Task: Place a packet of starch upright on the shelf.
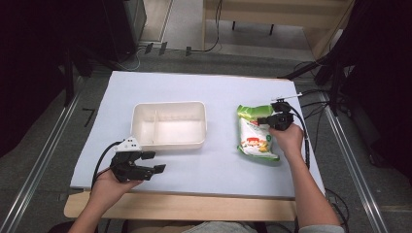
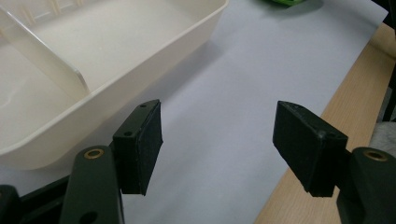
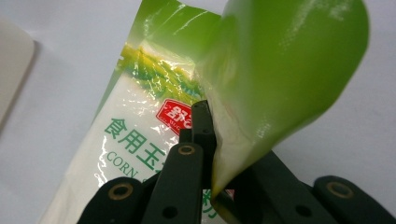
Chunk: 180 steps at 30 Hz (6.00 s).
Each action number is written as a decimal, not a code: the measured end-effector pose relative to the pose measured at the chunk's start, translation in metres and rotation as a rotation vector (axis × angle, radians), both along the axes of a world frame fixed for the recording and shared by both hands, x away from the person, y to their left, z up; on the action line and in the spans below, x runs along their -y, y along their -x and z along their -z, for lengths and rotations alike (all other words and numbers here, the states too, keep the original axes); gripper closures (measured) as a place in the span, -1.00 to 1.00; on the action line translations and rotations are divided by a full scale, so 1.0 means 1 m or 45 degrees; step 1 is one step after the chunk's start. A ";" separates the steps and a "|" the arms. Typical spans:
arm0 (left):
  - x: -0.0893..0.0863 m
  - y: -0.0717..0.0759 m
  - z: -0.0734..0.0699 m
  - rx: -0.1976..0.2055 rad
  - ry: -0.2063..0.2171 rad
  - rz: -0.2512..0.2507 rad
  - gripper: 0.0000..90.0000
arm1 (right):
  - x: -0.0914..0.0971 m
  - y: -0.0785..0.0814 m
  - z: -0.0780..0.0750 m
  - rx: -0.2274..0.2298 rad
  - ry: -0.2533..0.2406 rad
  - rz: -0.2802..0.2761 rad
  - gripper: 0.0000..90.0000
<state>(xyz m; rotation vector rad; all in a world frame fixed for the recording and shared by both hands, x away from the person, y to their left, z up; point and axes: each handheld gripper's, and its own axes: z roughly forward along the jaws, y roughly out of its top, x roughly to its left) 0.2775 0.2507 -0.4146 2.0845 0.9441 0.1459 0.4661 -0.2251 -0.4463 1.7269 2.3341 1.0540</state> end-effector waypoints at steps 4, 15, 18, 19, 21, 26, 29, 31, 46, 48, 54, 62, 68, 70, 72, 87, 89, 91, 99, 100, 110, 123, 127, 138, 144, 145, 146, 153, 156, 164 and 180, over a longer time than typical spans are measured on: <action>0.000 0.000 -0.001 0.000 0.002 -0.004 -0.25 | 0.002 0.008 -0.014 0.060 -0.019 -0.008 1.00; 0.000 0.000 -0.001 0.001 0.004 0.003 -0.25 | -0.002 0.032 -0.046 0.149 -0.068 -0.044 1.00; 0.000 0.000 -0.001 -0.003 0.002 0.004 -0.25 | -0.006 0.042 -0.058 0.179 -0.081 -0.078 1.00; 0.000 0.000 -0.001 -0.003 0.000 0.002 -0.25 | -0.006 0.042 -0.058 0.179 -0.081 -0.078 1.00; 0.000 0.000 -0.001 -0.002 -0.002 0.005 -0.25 | -0.010 0.050 -0.065 0.206 -0.079 -0.106 1.00; 0.001 0.000 -0.001 -0.002 0.000 0.006 -0.25 | -0.014 0.060 -0.073 0.222 -0.095 -0.133 1.00; 0.003 0.000 -0.001 -0.004 0.002 0.021 -0.25 | -0.014 0.070 -0.080 0.235 -0.114 -0.154 1.00; 0.004 0.000 0.000 -0.002 0.005 0.027 -0.25 | -0.016 0.080 -0.085 0.247 -0.125 -0.173 1.00; 0.005 -0.002 -0.001 -0.003 0.001 0.028 -0.25 | -0.023 0.100 -0.113 0.345 -0.107 -0.210 1.00; 0.004 -0.002 -0.002 -0.003 -0.002 0.027 -0.25 | -0.022 0.102 -0.119 0.363 -0.102 -0.209 1.00; 0.005 -0.002 -0.002 -0.001 0.003 0.030 -0.25 | -0.028 0.106 -0.132 0.390 -0.102 -0.219 1.00; 0.006 -0.002 -0.002 0.002 0.009 0.034 -0.25 | -0.039 0.104 -0.143 0.395 -0.109 -0.247 1.00; 0.006 -0.002 -0.001 -0.002 0.010 0.034 -0.25 | -0.051 0.097 -0.155 0.383 -0.117 -0.301 1.00; 0.006 -0.002 -0.001 -0.002 0.009 0.037 -0.26 | -0.055 0.095 -0.156 0.383 -0.126 -0.314 1.00; 0.007 -0.002 -0.001 -0.003 0.015 0.036 -0.26 | -0.060 0.092 -0.157 0.375 -0.126 -0.321 1.00; 0.006 -0.002 -0.001 0.001 0.017 0.037 -0.26 | -0.094 0.070 -0.197 0.427 -0.109 -0.371 1.00; 0.006 -0.002 -0.001 0.003 0.016 0.034 -0.26 | -0.102 0.064 -0.205 0.430 -0.101 -0.382 1.00; 0.006 -0.002 -0.001 0.000 0.019 0.035 -0.26 | -0.105 0.062 -0.208 0.435 -0.099 -0.385 1.00; 0.006 -0.002 -0.001 0.004 0.016 0.039 -0.26 | -0.127 0.047 -0.222 0.433 -0.114 -0.404 1.00; 0.006 -0.002 -0.001 0.003 0.018 0.036 -0.26 | -0.134 0.043 -0.224 0.431 -0.104 -0.407 1.00; 0.006 -0.002 -0.001 0.001 0.020 0.043 -0.26 | -0.163 0.030 -0.231 0.421 -0.080 -0.432 1.00; 0.006 -0.002 -0.001 0.006 0.030 0.041 -0.26 | -0.208 0.015 -0.224 0.380 -0.066 -0.490 1.00; 0.006 -0.002 -0.001 0.008 0.032 0.049 -0.25 | -0.225 0.012 -0.219 0.369 -0.064 -0.519 1.00; 0.006 -0.001 -0.002 0.007 0.030 0.050 -0.25 | -0.266 0.009 -0.203 0.341 -0.031 -0.579 1.00; 0.007 -0.001 -0.001 0.005 0.038 0.048 -0.25 | -0.290 0.007 -0.190 0.325 -0.037 -0.619 1.00; 0.007 -0.001 -0.002 0.005 0.038 0.049 -0.25 | -0.290 0.007 -0.190 0.325 -0.037 -0.619 1.00; 0.006 -0.001 -0.002 0.004 0.033 0.047 -0.25 | -0.296 0.006 -0.184 0.315 -0.044 -0.627 1.00; 0.006 -0.001 -0.002 0.006 0.034 0.053 -0.25 | -0.308 0.004 -0.160 0.289 -0.030 -0.668 1.00; 0.007 -0.001 -0.002 0.005 0.025 0.054 -0.25 | -0.307 0.000 -0.140 0.261 -0.010 -0.663 1.00; 0.007 -0.002 -0.001 0.000 0.024 0.060 -0.25 | -0.267 -0.019 -0.105 0.200 -0.146 -0.567 0.99; 0.007 -0.002 -0.001 -0.001 0.023 0.051 -0.25 | -0.235 -0.020 -0.094 0.302 -0.058 -0.564 0.61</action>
